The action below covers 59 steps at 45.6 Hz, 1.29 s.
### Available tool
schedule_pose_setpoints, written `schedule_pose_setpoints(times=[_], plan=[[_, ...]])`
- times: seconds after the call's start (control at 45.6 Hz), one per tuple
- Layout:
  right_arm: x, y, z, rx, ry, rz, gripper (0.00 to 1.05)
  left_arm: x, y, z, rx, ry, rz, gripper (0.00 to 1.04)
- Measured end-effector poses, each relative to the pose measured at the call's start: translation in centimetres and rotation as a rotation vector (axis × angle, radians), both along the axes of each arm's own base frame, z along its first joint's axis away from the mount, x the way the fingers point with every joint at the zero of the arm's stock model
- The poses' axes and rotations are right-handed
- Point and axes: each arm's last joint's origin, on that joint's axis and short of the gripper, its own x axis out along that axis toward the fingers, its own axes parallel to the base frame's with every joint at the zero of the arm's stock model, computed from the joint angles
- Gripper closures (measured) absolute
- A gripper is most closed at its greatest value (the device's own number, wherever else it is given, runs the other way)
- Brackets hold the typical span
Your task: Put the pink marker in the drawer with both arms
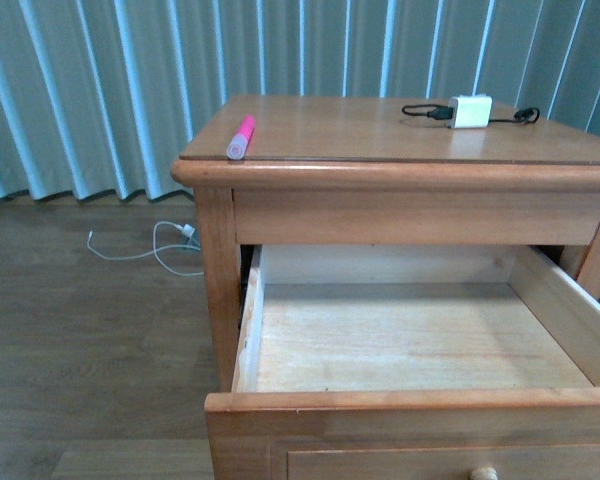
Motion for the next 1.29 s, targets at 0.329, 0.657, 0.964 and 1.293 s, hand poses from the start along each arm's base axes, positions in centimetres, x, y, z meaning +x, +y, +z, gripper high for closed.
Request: schedule_pose_setpoints(times=[0.329, 0.657, 0.964, 1.293], plan=[[-5.0, -3.9, 5.9, 0.12, -0.213, -0.031, 0.09, 0.0, 0.0, 0.0, 0.0, 0.0, 0.0, 0.06], [-6.4, -5.7, 5.3, -0.038, -0.633, -0.363, 0.29, 0.0, 0.0, 0.0, 0.0, 0.0, 0.0, 0.06], [-7.1, -7.0, 4.5, -0.083, -0.705, -0.433, 0.88, 0.0, 0.0, 0.0, 0.0, 0.0, 0.0, 0.06], [-7.2, -7.0, 4.6, -0.082, -0.711, -0.432, 0.31, 0.0, 0.0, 0.0, 0.0, 0.0, 0.0, 0.06]])
